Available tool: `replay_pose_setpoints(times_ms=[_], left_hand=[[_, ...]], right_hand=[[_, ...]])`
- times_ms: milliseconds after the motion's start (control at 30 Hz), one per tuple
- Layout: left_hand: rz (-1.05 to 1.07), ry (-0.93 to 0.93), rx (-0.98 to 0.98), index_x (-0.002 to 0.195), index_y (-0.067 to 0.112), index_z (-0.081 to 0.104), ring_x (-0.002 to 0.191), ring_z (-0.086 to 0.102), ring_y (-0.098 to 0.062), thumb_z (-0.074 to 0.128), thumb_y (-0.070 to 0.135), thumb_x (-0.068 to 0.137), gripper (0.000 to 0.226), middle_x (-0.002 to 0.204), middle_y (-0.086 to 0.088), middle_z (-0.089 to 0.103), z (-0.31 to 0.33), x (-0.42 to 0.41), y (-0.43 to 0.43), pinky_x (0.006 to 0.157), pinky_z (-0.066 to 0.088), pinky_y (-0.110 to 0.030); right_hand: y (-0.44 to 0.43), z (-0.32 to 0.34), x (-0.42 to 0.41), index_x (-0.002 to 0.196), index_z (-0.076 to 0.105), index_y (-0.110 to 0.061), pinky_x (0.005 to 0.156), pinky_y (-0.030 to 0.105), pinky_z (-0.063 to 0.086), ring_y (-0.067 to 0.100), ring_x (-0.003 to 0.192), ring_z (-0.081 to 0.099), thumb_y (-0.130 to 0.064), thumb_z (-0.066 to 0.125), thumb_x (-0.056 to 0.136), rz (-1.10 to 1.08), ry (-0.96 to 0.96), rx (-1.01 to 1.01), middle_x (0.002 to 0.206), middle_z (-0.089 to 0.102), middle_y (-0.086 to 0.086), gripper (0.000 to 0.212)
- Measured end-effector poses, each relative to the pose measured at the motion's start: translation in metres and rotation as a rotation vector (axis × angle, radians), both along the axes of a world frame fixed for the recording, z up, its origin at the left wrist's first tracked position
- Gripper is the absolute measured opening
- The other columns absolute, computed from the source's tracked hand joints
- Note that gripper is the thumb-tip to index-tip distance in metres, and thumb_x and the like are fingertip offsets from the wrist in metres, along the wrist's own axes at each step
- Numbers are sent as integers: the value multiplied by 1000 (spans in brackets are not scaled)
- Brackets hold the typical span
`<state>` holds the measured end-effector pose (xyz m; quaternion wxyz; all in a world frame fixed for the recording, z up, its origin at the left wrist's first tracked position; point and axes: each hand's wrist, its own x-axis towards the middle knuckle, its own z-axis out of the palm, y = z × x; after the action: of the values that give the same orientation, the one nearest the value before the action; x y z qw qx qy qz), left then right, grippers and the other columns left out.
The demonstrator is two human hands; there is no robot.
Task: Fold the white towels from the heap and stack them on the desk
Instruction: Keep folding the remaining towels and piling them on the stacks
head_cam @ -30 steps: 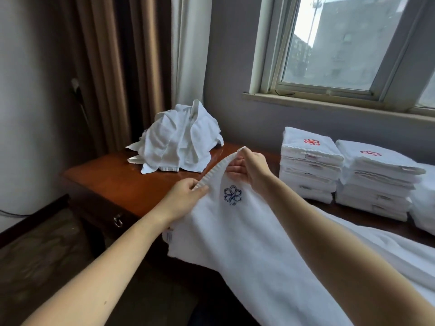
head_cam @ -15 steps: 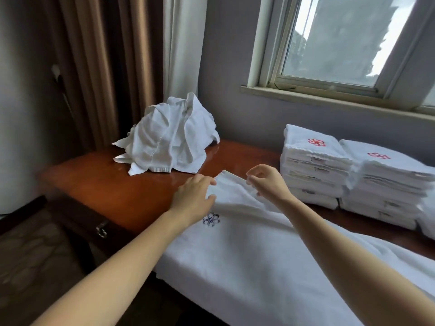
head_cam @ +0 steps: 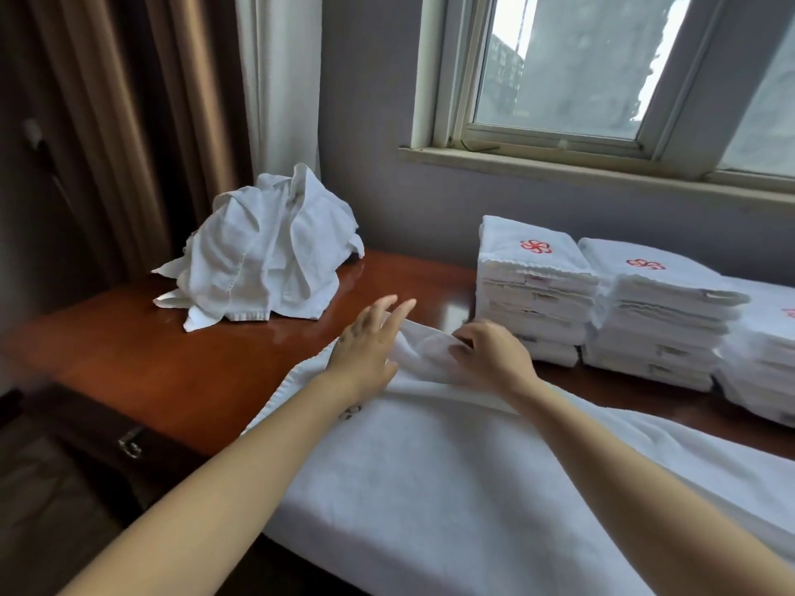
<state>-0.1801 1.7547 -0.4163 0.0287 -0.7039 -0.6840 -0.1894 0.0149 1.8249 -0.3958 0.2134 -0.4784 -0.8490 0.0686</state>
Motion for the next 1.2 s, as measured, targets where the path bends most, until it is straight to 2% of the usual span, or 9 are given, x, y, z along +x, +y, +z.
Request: replay_pose_setpoints(times_ms=[67, 167, 333, 433, 567, 733, 867, 967, 1200], left_hand=[[-79, 29, 10, 152, 34, 24, 150, 1, -13, 62, 18, 91, 74, 163, 7, 3, 16, 1, 5, 118, 16, -34], [-191, 23, 30, 114, 27, 57, 151, 7, -13, 61, 17, 94, 23, 159, 4, 28, 39, 1, 13, 120, 7, -33], [-193, -73, -64, 82, 34, 41, 145, 31, -25, 49, 24, 96, 19, 125, 7, 61, 62, -2, 2, 119, 23, -45], [-170, -74, 3, 87, 31, 42, 132, 46, -25, 56, 23, 88, 16, 96, 8, 63, 68, -4, -20, 92, 43, -38], [-229, 22, 16, 102, 36, 46, 76, 50, -8, 61, 14, 75, 38, 82, 13, 49, 78, -4, -54, 61, 40, -26], [-264, 373, -40, 88, 27, 58, 87, 45, -13, 69, 22, 71, 21, 91, 12, 42, 68, -5, -83, 66, 32, -26], [-180, 486, -225, 82, 29, 64, 105, 42, -10, 70, 55, 62, 34, 112, 13, 45, 58, -18, -107, 86, 42, -27], [-49, 541, -313, 79, 29, 66, 113, 44, -14, 68, 56, 65, 31, 116, 9, 47, 60, -25, -123, 94, 39, -29], [348, 700, -555, 128, 17, 56, 124, 45, -26, 52, 29, 91, 38, 133, -7, 45, 59, -26, -128, 108, 32, -41]], right_hand=[[-1, 11, 4, 85, 73, -22, 62, 32, 39, 18, 85, 56, -26, 62, 88, 70, 63, 48, 82, 54, -6, 13], [-6, 26, 12, 85, 75, -24, 64, 33, 44, 14, 78, 51, -27, 64, 88, 142, 119, 111, 79, 51, -9, 12], [-23, 45, 21, 97, 76, -33, 64, 28, 39, 8, 77, 51, -31, 65, 89, 151, 163, 117, 81, 57, -16, 14], [-38, 53, 22, 97, 76, -34, 63, 28, 44, 7, 75, 56, -31, 65, 88, 155, 173, 111, 77, 62, -18, 14], [-61, 53, 20, 93, 75, -35, 52, 23, 34, -2, 57, 50, -30, 67, 85, 206, 138, 103, 54, 50, -23, 12], [-91, 39, 18, 100, 74, -34, 60, 26, 46, 3, 65, 57, -35, 73, 81, 349, -7, 20, 68, 58, -15, 19], [-108, 20, 19, 98, 73, -34, 56, 20, 41, -4, 56, 55, -61, 74, 72, 441, -95, -320, 63, 61, -19, 38], [-115, 8, 15, 90, 74, -32, 65, 28, 51, 0, 67, 61, -58, 66, 78, 396, -73, -326, 73, 66, -19, 29], [-112, -2, 1, 93, 74, -29, 73, 32, 55, 12, 79, 62, -32, 58, 91, 313, -12, -160, 90, 70, -11, 16]])
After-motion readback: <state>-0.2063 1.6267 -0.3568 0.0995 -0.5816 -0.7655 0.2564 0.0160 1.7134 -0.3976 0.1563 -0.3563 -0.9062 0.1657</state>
